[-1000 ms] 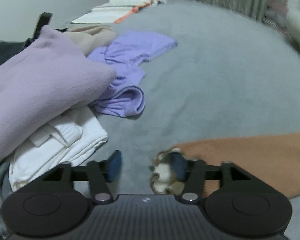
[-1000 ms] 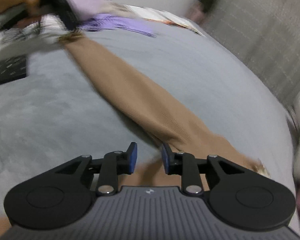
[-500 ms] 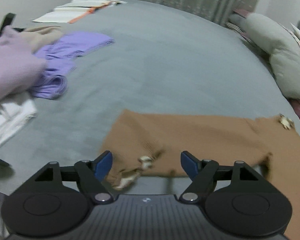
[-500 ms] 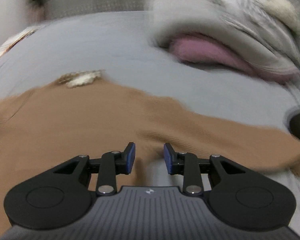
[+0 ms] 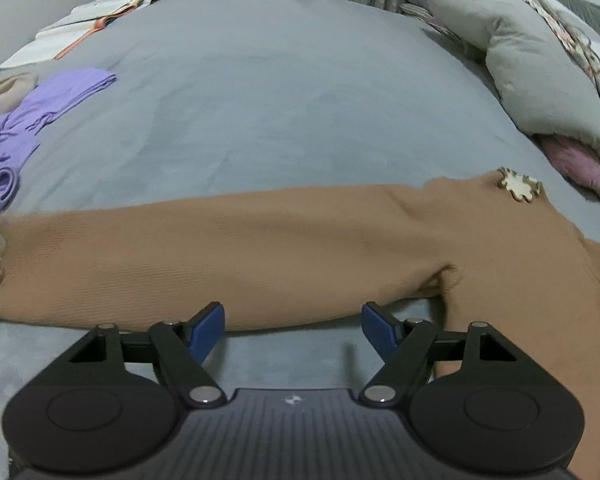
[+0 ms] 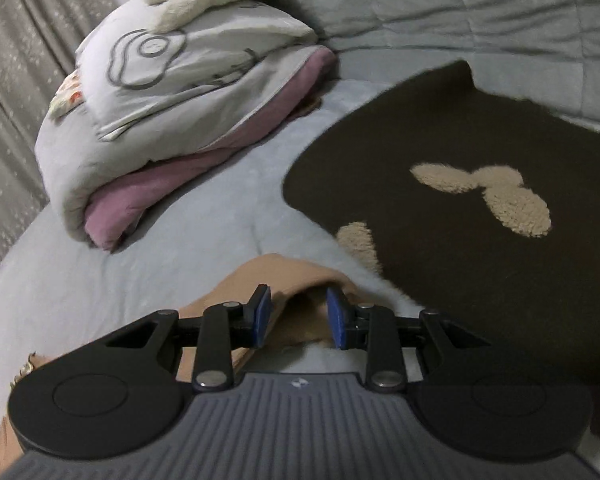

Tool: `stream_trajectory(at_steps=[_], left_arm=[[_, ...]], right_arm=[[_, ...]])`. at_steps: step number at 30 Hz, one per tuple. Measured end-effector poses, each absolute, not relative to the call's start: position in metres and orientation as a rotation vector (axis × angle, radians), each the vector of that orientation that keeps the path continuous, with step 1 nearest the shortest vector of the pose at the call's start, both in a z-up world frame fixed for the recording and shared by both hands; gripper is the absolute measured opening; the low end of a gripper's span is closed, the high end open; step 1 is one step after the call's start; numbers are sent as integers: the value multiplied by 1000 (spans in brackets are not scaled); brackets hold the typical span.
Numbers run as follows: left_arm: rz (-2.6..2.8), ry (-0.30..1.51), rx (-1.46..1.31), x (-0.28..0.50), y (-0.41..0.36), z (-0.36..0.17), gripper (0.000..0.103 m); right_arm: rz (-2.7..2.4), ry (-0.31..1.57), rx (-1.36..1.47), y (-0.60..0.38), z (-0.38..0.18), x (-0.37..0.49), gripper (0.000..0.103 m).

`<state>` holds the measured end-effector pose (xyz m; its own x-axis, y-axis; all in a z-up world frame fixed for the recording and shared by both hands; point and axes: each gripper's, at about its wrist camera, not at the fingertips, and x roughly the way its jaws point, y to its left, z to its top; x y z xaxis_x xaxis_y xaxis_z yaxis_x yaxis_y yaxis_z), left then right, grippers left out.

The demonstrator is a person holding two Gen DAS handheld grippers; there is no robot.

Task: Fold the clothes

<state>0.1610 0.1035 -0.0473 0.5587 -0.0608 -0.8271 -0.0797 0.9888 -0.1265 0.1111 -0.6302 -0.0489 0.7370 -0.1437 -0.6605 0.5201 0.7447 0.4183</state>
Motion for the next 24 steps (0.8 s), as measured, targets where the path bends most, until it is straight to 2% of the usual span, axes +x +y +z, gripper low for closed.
stream_trajectory(at_steps=[7, 9, 11, 16, 18, 20, 22, 24], left_arm=[[15, 1006, -140, 164, 89, -55, 76], [15, 1011, -134, 163, 88, -56, 76], [19, 1011, -131, 163, 90, -56, 76], [30, 1008, -129, 163, 94, -56, 75], [41, 1008, -129, 163, 97, -57, 75], [45, 1010, -135, 163, 100, -58, 76], [48, 1014, -139, 163, 103, -60, 76], [51, 1015, -138, 163, 104, -61, 76]], right_arm=[[-332, 574, 857, -642, -68, 119, 32], [-322, 544, 790, -635, -60, 125, 31], [-312, 513, 723, -627, -52, 130, 11], [-280, 421, 543, -607, -29, 142, 7], [-226, 266, 333, -582, -3, 129, 7], [-218, 218, 197, -569, 7, 122, 7], [-236, 257, 138, -566, 5, 124, 7], [-292, 410, 125, -576, -14, 135, 7]])
